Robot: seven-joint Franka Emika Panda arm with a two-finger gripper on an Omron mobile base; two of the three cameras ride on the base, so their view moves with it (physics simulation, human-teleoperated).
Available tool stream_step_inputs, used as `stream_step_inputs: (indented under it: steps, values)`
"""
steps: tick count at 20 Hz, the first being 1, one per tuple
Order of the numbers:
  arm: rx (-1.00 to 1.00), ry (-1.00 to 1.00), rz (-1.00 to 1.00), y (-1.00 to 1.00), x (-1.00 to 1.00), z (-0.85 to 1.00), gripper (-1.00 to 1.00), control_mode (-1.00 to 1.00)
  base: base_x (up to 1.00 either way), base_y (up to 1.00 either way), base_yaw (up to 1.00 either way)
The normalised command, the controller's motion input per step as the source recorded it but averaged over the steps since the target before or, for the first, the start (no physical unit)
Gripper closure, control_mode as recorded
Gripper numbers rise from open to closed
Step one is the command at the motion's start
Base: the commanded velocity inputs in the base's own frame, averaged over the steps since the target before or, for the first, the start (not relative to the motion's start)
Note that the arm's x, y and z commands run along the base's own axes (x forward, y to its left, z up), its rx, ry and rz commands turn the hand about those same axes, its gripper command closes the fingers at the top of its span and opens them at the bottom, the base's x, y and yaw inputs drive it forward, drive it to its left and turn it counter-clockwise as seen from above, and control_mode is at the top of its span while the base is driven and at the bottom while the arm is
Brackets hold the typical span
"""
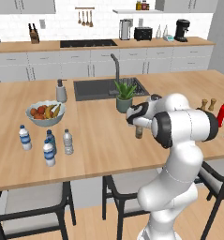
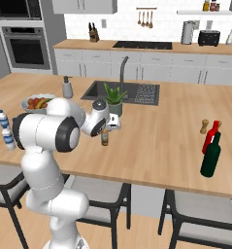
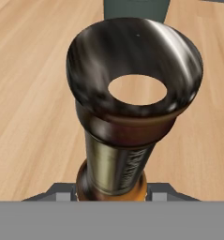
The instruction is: Move the plastic bottles in the middle to the plastics group, and the glass bottles in the middle to the glass group.
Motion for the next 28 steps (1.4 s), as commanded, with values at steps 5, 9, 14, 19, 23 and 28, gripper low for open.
stream_step_inputs:
  steps: [5, 9, 14, 19, 23, 28]
  values:
    - [0.0, 0.0, -0.12, -0.36, -0.33, 0.27, 1.0, -1.0, 0.0, 0.0, 0.0]
    - [0.0, 0.0, -0.23, -0.65, -0.06, 0.54, 1.0, -1.0, 0.0, 0.0, 0.0]
    - [0.0, 0.04, -0.25, -0.82, -0.01, 0.48, 1.0, -1.0, 0.0, 0.0, 0.0]
    - [0.03, 0.01, -0.29, -0.98, -0.24, 0.07, 1.0, -1.0, 0.0, 0.0, 0.0]
    - [0.0, 0.0, -0.31, -0.91, -0.27, 0.0, 1.0, -1.0, 0.0, 0.0, 0.0]
    - [0.0, 0.0, -0.34, -0.82, -0.18, 0.0, 1.0, -1.0, 0.0, 0.0, 0.0]
